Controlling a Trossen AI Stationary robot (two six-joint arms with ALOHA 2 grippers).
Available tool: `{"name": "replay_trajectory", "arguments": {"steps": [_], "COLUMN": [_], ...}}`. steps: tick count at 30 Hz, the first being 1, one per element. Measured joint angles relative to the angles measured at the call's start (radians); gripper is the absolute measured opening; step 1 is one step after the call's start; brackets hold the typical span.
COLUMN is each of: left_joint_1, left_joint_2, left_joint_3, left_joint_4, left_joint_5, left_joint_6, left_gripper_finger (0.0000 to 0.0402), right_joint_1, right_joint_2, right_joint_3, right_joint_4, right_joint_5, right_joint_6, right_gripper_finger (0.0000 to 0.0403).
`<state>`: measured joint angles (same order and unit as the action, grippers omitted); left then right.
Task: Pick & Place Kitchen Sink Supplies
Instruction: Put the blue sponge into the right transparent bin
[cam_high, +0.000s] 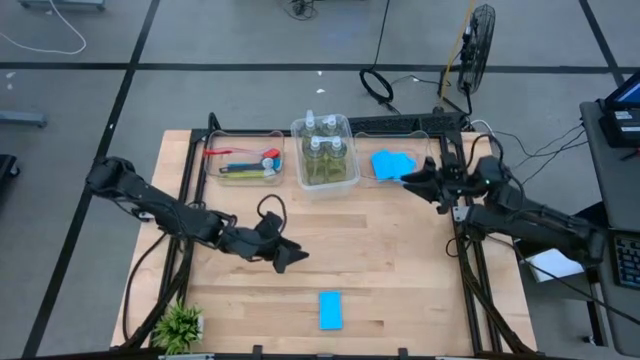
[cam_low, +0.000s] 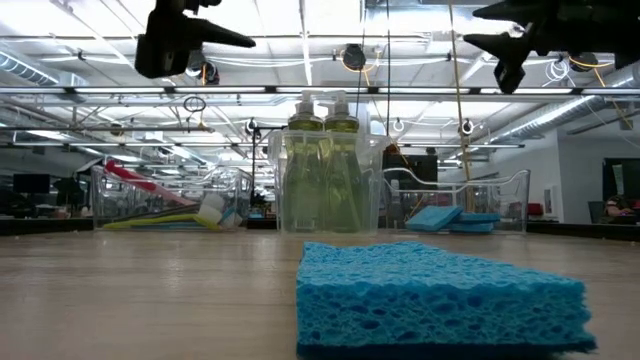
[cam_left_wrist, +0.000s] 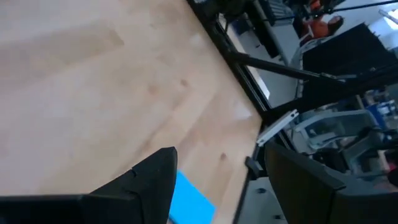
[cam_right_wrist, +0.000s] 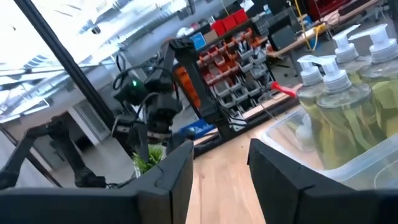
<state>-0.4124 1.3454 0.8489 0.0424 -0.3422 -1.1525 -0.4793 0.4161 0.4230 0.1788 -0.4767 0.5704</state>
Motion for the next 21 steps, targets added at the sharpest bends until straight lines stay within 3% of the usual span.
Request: {"name": "replay_trajectory", "arguments": {"steps": [5, 10, 21], "left_joint_1": [-0.048, -0.07, -0.075], "left_joint_2": [0.119, 0.263, 0.521], "left_joint_3": [0.063, 0.195, 0.52], "left_joint_4": [0.036, 0.02, -0.354], "left_joint_5": [-0.025, 0.02, 0.189], "left_joint_6": [-0.131, -0.261, -0.579], "left_gripper_finger": [0.0243, 0.0243, 0.0243], "right_joint_1": [0.0, 0.0, 0.0], "right_joint_2": [-0.041, -0.058, -0.058], "right_joint_3": [-0.045, -0.057, -0.057], "right_joint_4": [0.036, 0.042, 0.042], "right_joint_5": [-0.021, -0.083, -0.104], "right_joint_6": [0.046, 0.047, 0.035], "right_gripper_finger": [0.0141, 0.0141, 0.0141]}}
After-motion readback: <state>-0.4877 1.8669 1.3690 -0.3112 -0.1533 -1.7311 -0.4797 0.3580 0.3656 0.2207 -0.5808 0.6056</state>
